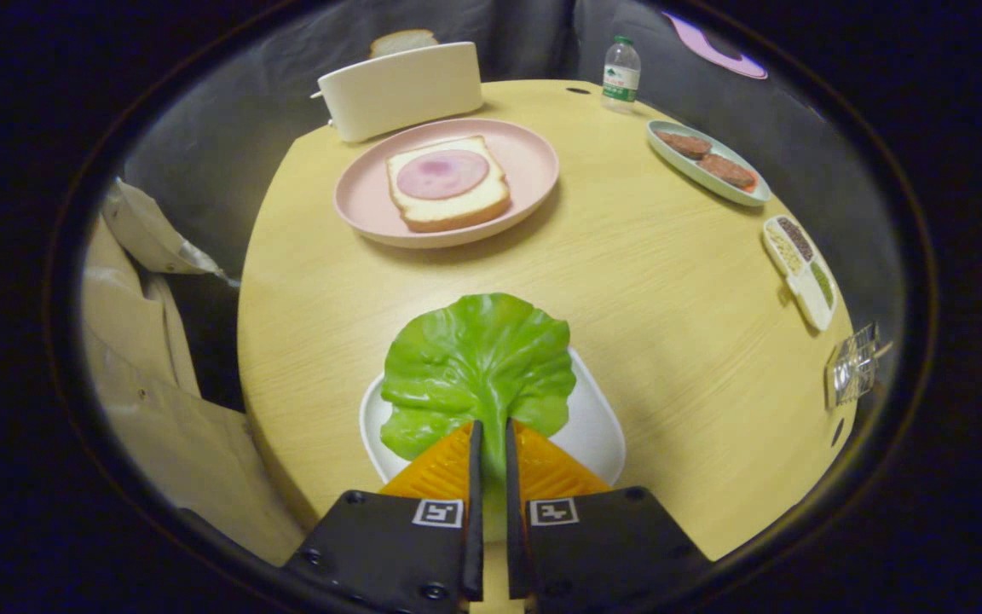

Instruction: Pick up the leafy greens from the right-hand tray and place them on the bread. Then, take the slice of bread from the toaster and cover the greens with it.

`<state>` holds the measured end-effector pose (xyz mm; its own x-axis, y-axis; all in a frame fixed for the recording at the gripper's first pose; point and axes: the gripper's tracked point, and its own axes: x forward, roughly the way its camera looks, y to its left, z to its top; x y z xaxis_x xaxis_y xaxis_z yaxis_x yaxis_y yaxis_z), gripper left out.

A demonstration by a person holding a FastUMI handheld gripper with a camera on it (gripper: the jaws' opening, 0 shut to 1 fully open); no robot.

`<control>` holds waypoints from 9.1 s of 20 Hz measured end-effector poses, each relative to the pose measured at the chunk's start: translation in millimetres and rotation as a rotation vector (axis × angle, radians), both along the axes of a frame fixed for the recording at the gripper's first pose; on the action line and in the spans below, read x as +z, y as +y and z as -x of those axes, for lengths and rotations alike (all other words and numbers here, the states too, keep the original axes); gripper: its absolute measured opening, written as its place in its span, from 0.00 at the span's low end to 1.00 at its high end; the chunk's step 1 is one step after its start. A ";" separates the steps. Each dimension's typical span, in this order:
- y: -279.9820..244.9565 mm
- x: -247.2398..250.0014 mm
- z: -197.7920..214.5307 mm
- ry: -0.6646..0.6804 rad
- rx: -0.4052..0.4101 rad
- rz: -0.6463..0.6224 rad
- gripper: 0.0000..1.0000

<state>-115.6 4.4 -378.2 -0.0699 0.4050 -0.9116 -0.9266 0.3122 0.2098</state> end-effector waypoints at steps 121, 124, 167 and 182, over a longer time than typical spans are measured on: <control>380.5 234.6 -79.3 -0.023 -0.746 -0.489 0.05; 355.4 223.0 -82.1 -0.048 -0.773 -0.468 0.05; 96.6 105.8 -44.9 -0.085 -1.132 -0.273 1.00; -76.3 261.5 -100.2 -0.897 -1.259 -0.364 1.00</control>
<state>-15.4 -71.9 -116.7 0.9485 -0.0170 -0.3162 0.0154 0.9999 -0.0074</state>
